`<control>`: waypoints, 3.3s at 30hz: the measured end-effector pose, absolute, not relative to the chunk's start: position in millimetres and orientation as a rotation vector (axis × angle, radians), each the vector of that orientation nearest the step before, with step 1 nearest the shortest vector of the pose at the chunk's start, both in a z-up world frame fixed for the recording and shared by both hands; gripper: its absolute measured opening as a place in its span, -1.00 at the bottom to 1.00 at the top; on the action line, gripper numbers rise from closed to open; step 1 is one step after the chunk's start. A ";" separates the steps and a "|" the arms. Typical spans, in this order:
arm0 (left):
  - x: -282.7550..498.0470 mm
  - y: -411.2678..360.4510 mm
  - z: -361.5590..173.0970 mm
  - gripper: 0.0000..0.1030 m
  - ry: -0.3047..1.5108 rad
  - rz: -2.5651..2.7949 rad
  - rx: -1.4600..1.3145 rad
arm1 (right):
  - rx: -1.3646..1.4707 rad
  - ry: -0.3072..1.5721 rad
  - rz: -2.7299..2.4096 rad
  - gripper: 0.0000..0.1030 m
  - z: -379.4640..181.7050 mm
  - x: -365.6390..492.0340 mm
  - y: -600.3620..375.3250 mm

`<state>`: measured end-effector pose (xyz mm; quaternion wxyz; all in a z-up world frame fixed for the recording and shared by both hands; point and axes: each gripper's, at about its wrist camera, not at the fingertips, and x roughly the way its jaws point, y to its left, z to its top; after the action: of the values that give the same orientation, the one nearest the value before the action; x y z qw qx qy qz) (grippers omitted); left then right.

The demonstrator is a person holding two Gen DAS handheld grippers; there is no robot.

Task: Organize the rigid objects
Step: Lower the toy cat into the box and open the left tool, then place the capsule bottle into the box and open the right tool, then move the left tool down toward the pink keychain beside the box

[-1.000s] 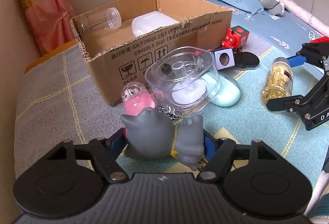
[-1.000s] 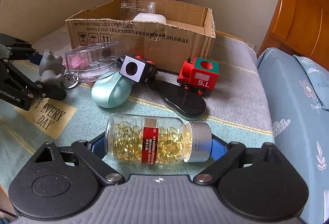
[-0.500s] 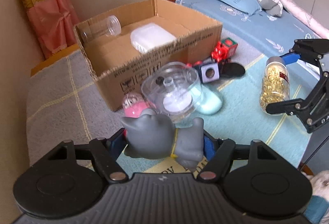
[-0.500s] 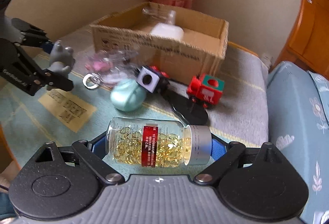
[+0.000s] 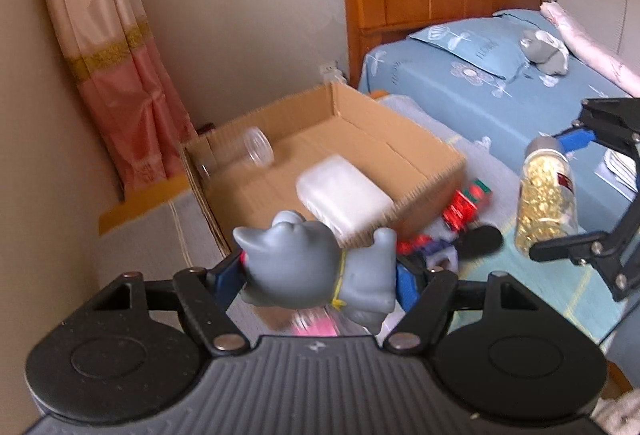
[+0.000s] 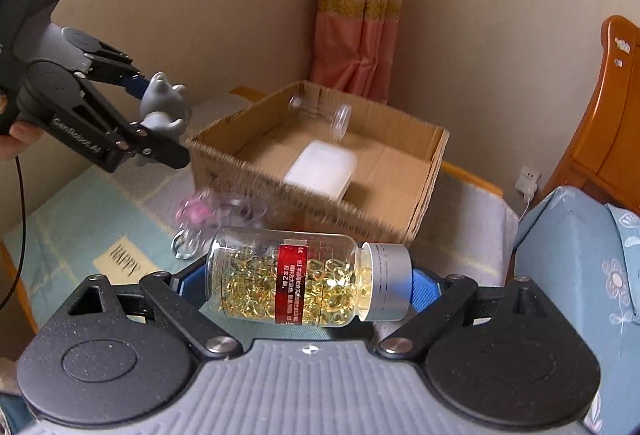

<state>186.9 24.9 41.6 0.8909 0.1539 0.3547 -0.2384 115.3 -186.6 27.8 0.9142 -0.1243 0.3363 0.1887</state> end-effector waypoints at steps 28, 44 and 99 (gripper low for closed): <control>217.8 24.6 24.7 0.90 0.765 -0.396 0.262 | -0.220 0.661 0.362 0.87 44.7 178.6 -197.1; 181.9 37.3 39.9 0.91 0.703 -0.279 0.249 | -0.149 0.733 0.288 0.87 43.9 274.6 -189.6; 139.9 69.6 -17.9 0.91 0.791 -0.187 0.175 | 0.025 0.801 -0.115 1.00 -77.0 135.7 -203.9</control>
<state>139.9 69.6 -17.9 0.9148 0.0849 0.3844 -0.0908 135.7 -203.9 -77.0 0.9191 0.0120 0.3899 -0.0561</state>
